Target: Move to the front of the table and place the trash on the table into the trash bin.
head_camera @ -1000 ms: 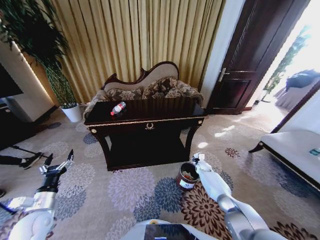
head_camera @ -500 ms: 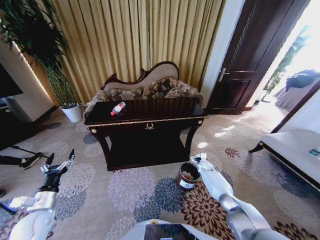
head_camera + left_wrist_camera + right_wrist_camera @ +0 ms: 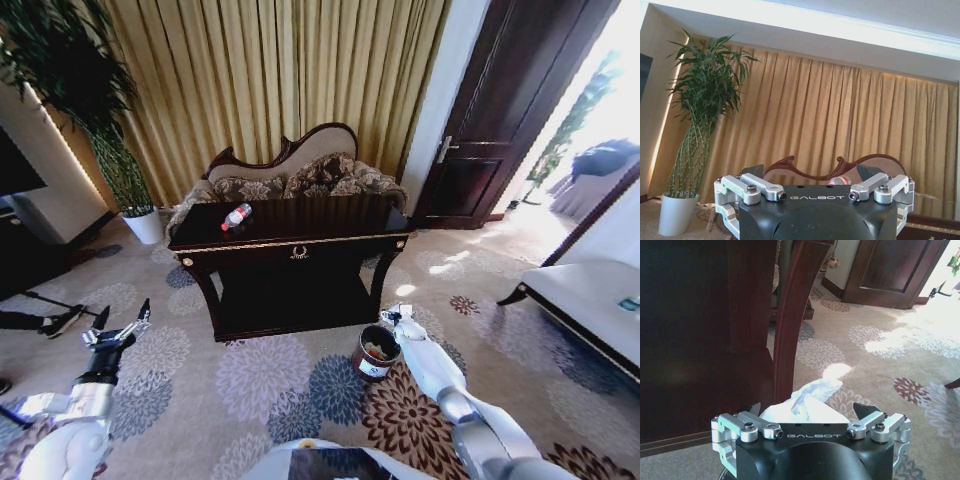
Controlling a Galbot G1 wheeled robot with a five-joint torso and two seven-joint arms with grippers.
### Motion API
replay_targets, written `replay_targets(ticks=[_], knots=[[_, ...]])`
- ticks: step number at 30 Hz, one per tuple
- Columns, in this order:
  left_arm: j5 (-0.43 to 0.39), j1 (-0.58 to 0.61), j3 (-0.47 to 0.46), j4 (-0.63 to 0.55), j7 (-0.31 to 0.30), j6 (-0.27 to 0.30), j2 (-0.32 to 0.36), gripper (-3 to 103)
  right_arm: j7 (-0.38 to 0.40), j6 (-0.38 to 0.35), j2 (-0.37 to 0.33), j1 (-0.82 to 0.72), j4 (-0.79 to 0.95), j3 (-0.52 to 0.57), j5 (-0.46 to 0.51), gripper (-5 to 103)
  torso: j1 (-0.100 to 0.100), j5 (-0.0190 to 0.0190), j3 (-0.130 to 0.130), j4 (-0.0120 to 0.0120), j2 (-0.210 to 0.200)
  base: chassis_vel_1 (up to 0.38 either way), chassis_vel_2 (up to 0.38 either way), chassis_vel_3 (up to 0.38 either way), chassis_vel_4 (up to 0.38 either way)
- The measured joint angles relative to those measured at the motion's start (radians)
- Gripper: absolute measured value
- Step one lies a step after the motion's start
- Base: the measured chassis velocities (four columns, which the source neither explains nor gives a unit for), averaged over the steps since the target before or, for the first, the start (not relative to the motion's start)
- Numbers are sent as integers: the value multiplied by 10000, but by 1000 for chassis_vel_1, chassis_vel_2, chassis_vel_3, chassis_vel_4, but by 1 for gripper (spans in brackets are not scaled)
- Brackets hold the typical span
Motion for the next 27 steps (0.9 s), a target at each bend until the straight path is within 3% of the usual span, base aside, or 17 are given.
replay_targets(ticks=[8,10,12,13,14,15,19,20,23,24,27], knots=[[-3,-29,26,90,67,-23,15,100,43,349,66,-49,-5,9,-1389,100,0,0,0,0,0,0,0,0,0],[-10,-23,26,114,73,-42,14,100,61,332,101,-61,135,9,-1181,100,0,0,0,0,0,0,0,0,0],[-39,-22,19,143,80,-64,15,100,299,-334,171,-129,670,-5,183,100,0,-1,0,2,0,0,0,0,0],[-39,-22,19,143,80,-64,15,100,299,-334,171,-129,670,-5,183,100,0,-1,0,2,0,0,0,0,0],[-52,-20,7,160,81,-77,23,100,437,-746,181,-181,936,-15,830,100,0,1,0,5,0,0,0,0,0],[-69,-20,-11,184,85,-95,41,100,541,-996,204,-218,1069,-27,913,100,0,0,0,5,0,0,0,0,0],[-81,-27,-21,214,88,-122,57,100,441,-867,235,-249,1006,-16,595,100,0,1,1,-5,0,0,0,0,0],[-87,-36,-21,217,92,-125,59,100,758,-1312,273,-239,1154,-18,891,100,0,0,0,-5,1,0,0,0,0],[-91,-52,-17,234,98,-126,56,100,841,-1036,362,-194,950,6,105,100,0,1,0,7,0,0,0,0,0],[-87,-82,0,254,121,-131,37,100,538,-813,354,-268,901,6,-164,100,0,1,1,-1,0,0,0,0,0],[-79,-103,33,253,133,-132,20,100,609,-980,413,-243,1009,32,411,100,0,-3,0,-5,0,0,0,0,0]])
